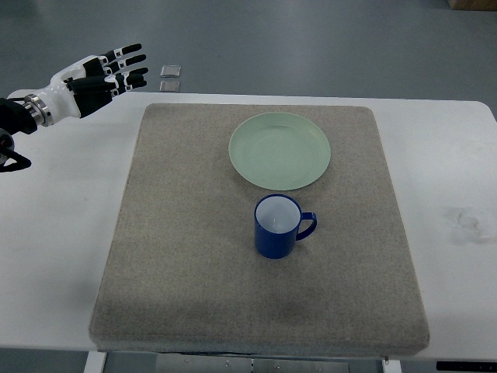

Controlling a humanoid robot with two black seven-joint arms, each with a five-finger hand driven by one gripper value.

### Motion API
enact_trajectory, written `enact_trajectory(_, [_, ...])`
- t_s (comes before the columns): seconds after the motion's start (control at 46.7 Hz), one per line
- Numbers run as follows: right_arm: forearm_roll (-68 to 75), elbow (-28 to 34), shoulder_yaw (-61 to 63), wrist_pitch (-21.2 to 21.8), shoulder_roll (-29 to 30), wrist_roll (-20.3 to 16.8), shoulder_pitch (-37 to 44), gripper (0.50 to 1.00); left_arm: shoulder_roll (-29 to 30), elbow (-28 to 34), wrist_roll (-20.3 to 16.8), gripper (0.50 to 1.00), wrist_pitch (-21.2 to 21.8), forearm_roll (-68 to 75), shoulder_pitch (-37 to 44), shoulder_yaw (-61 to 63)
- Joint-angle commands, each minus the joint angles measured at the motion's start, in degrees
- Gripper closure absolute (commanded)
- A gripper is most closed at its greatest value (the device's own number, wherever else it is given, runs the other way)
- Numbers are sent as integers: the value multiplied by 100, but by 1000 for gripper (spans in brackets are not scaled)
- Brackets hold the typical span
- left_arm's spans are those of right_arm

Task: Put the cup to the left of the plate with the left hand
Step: 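Reach the left hand across the pad toward the blue mug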

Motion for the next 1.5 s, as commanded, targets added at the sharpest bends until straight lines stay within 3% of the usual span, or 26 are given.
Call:
enact_trajectory(0.0, [-7,0,0,1,0,-1,0,568,38,-482,-40,504,0,459,373,-167])
enact_trajectory(0.214, [2,0,0,1,0,-1,0,568,134,-1309,-566,504,0,1408,918,-378])
enact_trajectory(0.385, [2,0,0,0,0,-1,0,568,56,-1414,-971,506,0,1954,945,-352])
enact_trajectory(0.942, [2,0,0,1,0,-1,0,568,-375,-2689,-1033,504,0,2824,1710,-246])
enact_trajectory(1.477, [2,0,0,1,0,-1,0,568,-938,-2566,-1033,501,0,3061,1719,35])
